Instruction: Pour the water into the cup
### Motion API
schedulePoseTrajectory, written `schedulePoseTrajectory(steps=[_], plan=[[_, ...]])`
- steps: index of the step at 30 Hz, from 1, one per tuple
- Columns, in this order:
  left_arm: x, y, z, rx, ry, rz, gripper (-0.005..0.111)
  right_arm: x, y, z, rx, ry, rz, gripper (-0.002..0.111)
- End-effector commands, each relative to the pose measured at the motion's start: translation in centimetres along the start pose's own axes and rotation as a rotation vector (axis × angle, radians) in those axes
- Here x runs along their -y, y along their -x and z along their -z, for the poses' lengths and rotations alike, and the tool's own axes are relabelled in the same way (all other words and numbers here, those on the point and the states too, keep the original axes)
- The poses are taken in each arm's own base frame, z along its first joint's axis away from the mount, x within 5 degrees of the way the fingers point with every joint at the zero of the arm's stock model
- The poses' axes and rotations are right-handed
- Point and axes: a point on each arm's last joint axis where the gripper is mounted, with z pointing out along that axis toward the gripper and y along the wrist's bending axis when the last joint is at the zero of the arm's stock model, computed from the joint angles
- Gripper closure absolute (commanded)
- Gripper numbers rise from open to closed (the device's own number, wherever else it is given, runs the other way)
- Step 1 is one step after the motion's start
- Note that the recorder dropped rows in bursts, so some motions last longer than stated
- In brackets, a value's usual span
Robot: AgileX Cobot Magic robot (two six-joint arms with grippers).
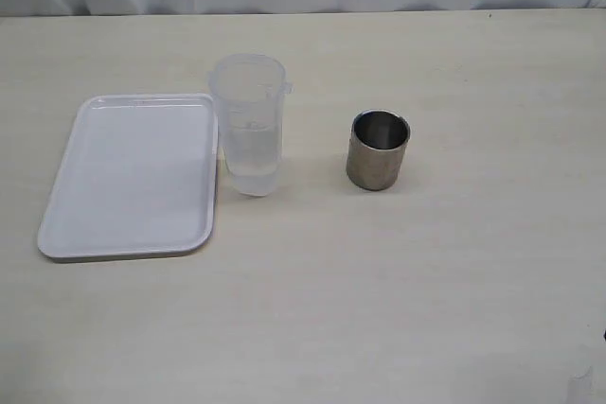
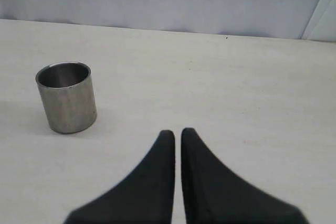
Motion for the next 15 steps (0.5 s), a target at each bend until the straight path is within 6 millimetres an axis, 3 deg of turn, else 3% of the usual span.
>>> schedulePoseTrajectory(steps=[1, 10, 15], plan=[[0.0, 0.1, 0.0, 0.015, -0.006, -0.003, 0.107, 0.0, -0.1, 0.0, -0.001, 0.0, 0.002, 0.104], [0.0, 0.1, 0.0, 0.023, -0.006, -0.003, 0.107, 0.0, -0.1, 0.0, 0.002, -0.002, 0.008, 0.104], [0.0, 1.3, 0.1, 0.149, 0.001, -0.002, 0.107, 0.0, 0.3, 0.0, 0.045, 0.0, 0.008, 0.104]])
